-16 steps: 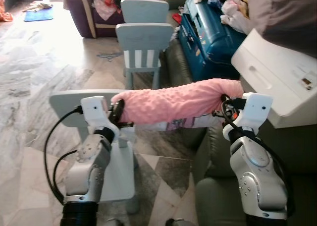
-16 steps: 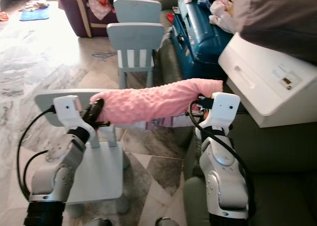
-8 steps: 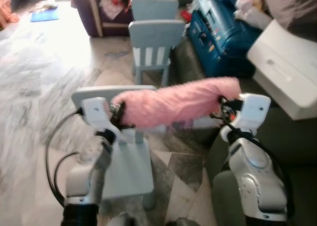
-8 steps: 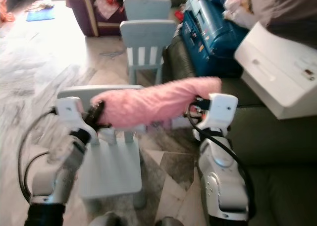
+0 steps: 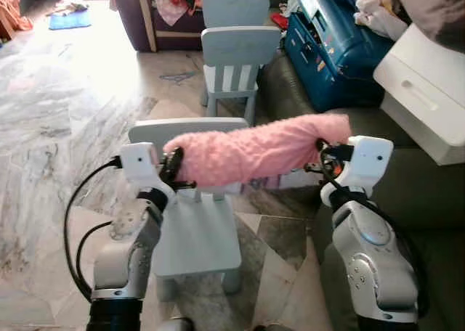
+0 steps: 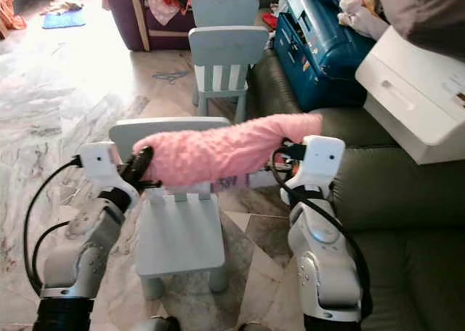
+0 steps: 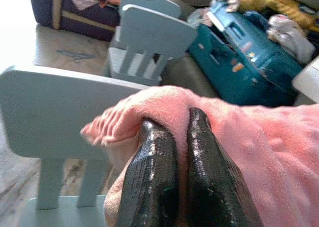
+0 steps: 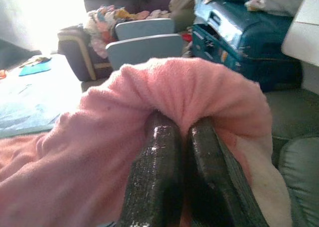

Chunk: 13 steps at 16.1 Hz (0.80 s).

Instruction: Move the pillow to the sofa

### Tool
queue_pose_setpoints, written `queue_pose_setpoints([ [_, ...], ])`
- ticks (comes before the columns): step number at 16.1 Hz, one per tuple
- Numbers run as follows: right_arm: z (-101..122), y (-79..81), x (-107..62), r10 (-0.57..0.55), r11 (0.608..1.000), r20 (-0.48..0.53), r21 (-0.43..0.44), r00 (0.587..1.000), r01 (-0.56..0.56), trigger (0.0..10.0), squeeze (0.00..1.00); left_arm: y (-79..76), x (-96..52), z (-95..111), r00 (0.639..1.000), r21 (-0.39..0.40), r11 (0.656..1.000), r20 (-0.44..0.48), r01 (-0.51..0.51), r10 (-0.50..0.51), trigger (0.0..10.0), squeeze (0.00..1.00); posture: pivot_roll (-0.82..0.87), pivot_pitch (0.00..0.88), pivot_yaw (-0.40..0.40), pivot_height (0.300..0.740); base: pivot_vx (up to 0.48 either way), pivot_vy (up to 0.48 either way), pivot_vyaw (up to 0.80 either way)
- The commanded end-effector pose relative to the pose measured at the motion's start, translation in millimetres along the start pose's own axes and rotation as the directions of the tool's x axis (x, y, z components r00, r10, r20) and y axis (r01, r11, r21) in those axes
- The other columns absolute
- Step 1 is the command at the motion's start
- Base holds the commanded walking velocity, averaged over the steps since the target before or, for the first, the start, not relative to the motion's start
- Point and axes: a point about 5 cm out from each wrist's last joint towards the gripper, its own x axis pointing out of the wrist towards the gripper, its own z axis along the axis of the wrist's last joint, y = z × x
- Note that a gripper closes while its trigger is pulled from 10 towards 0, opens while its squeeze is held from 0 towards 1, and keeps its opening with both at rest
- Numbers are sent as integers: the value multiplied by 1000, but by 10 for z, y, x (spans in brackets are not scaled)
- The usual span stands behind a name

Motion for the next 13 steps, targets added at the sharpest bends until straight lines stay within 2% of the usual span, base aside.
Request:
queue_pose_setpoints([
  [1, 67, -10, -17, -7, 1000, 25, -5, 1000, 7, 10000, 0, -52, 15, 48, 1000, 3, 1000, 14, 28, -28, 10000, 0, -121, 128, -49, 740, 0, 0, 0],
  [13, 49, -13, -29, -18, 1000, 9, -18, 1000, 19, 10000, 0, -49, 80, 87, 999, -29, 999, 28, 26, -25, 10000, 0, -129, 131, -46, 740, 0, 0, -765],
])
